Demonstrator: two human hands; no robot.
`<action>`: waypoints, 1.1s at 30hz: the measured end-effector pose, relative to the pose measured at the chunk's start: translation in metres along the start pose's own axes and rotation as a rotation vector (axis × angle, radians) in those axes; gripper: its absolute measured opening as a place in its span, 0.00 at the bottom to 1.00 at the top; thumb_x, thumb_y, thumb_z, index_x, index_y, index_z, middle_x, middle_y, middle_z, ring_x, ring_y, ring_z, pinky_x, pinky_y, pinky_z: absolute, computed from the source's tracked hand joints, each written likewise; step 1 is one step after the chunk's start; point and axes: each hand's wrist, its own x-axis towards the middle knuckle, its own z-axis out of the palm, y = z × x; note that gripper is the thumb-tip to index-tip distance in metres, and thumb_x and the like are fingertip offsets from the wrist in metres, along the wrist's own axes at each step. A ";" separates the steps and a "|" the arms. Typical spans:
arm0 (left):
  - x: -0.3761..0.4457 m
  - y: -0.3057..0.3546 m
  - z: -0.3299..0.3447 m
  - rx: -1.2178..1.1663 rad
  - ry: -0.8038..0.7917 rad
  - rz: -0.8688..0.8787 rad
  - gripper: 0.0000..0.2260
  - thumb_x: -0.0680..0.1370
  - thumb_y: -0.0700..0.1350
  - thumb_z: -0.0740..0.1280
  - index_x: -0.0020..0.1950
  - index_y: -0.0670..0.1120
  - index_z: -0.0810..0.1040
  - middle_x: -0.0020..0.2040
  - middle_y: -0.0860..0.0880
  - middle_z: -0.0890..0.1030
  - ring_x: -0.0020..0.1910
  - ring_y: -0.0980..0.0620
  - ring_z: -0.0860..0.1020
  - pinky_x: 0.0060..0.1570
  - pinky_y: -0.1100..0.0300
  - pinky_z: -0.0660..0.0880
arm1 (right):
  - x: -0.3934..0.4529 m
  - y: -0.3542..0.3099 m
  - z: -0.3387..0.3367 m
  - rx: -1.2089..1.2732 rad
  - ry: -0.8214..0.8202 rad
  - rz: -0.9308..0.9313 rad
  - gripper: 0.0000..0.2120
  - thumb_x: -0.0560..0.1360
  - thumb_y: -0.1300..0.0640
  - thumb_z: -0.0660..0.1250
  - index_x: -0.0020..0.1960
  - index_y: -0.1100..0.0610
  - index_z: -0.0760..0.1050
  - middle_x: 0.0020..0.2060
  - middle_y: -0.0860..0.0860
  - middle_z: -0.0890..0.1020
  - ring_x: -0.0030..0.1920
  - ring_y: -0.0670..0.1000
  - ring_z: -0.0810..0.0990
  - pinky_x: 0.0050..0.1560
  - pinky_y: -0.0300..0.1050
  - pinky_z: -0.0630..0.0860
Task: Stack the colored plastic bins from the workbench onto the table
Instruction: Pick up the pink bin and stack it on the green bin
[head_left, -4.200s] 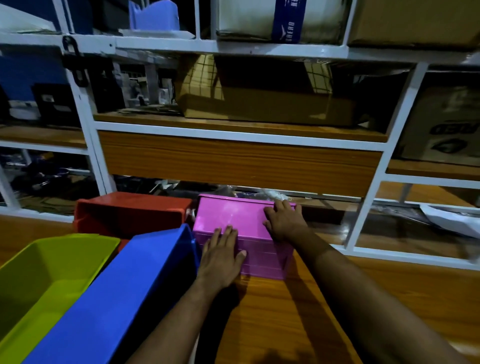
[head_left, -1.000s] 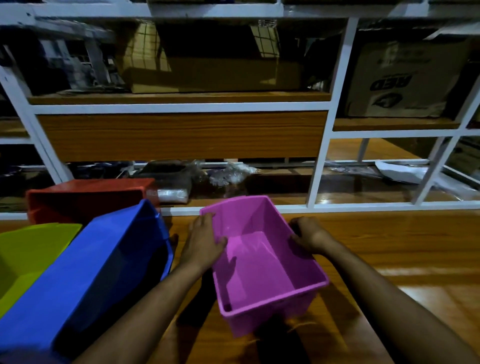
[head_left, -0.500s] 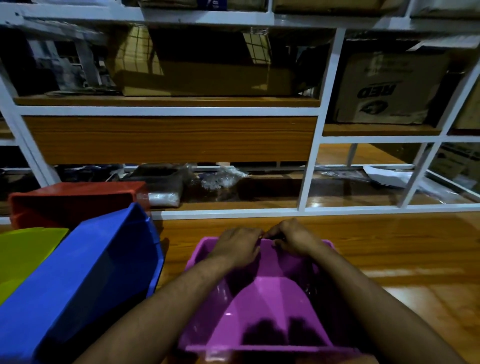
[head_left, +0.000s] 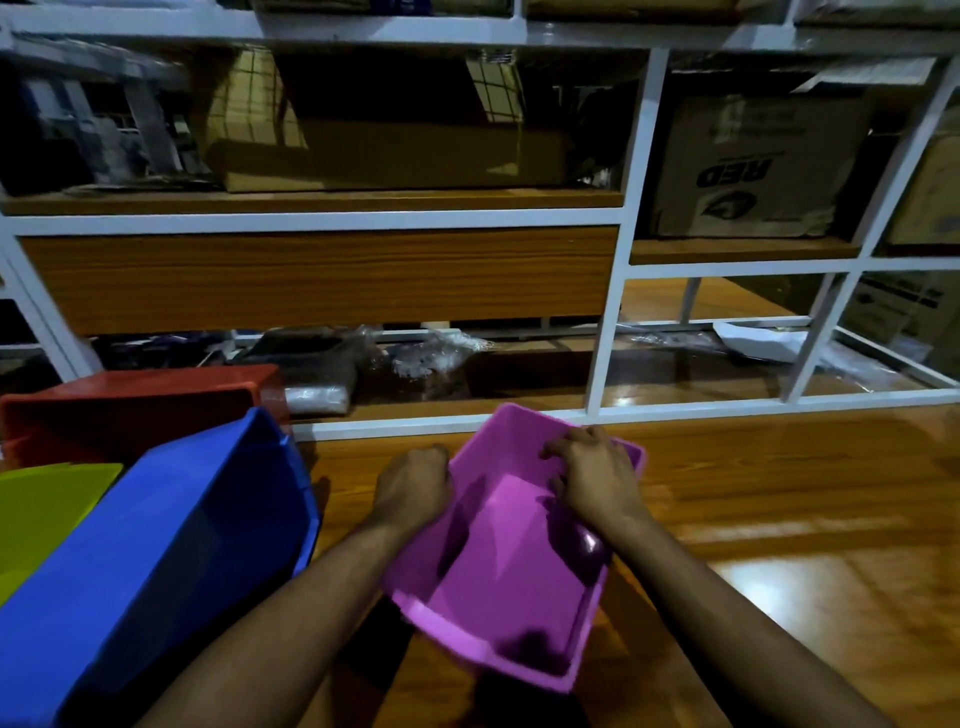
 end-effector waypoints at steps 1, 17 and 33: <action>0.000 -0.003 -0.001 -0.028 -0.005 -0.048 0.08 0.75 0.46 0.61 0.48 0.46 0.77 0.48 0.44 0.83 0.48 0.42 0.80 0.46 0.52 0.77 | -0.003 0.002 0.003 0.001 0.010 0.086 0.20 0.70 0.56 0.68 0.62 0.47 0.78 0.60 0.51 0.78 0.62 0.56 0.72 0.59 0.50 0.72; -0.014 -0.029 -0.026 -0.999 -0.296 -0.515 0.09 0.74 0.36 0.62 0.49 0.42 0.81 0.38 0.43 0.77 0.33 0.49 0.74 0.35 0.61 0.69 | -0.006 0.015 0.017 0.960 -0.257 0.787 0.04 0.76 0.63 0.65 0.42 0.58 0.74 0.35 0.60 0.76 0.29 0.52 0.71 0.32 0.42 0.65; -0.016 0.122 -0.015 -1.196 -0.747 -0.140 0.15 0.74 0.35 0.61 0.54 0.47 0.82 0.43 0.49 0.80 0.41 0.53 0.76 0.42 0.58 0.75 | -0.167 0.120 -0.088 1.407 0.063 1.113 0.19 0.73 0.64 0.57 0.55 0.49 0.79 0.42 0.48 0.77 0.23 0.41 0.73 0.25 0.32 0.71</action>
